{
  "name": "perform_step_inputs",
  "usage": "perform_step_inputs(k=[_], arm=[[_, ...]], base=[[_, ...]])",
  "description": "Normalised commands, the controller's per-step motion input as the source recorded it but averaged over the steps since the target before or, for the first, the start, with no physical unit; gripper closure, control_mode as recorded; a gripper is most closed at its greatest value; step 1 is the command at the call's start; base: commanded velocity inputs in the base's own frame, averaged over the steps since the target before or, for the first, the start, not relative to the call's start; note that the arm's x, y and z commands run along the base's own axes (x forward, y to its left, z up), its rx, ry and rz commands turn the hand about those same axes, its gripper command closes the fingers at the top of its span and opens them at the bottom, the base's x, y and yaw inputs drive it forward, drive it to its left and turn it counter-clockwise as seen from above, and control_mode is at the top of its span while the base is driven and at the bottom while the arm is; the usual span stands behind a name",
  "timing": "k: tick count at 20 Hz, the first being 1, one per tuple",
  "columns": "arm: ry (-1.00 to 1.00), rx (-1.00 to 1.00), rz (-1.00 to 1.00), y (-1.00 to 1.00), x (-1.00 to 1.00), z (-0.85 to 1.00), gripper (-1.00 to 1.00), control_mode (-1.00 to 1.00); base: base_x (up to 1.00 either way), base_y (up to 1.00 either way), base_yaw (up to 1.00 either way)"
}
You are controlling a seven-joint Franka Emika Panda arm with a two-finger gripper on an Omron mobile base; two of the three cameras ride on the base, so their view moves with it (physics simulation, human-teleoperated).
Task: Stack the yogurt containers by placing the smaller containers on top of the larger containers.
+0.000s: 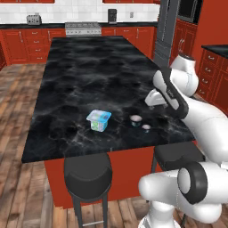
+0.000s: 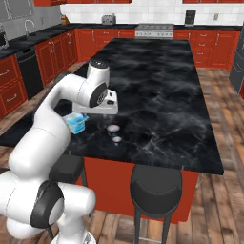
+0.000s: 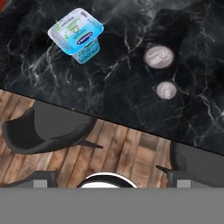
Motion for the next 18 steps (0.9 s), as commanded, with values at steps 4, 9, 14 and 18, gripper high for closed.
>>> perform_step_inputs(k=[4,9,14,18], arm=[[0.02,0.06,0.06,-0.04,0.44,-0.3,-1.0,-1.0],[0.01,0.02,0.02,-0.1,0.44,-0.17,-1.0,-1.0],[0.04,0.03,0.0,-0.06,0.39,-0.3,-1.0,-1.0],[0.1,0.12,0.0,-0.02,0.42,-0.4,-1.0,-1.0]], base=[[0.0,0.0,0.0],[0.0,0.0,0.0],[0.0,0.0,0.0],[0.0,0.0,0.0]])
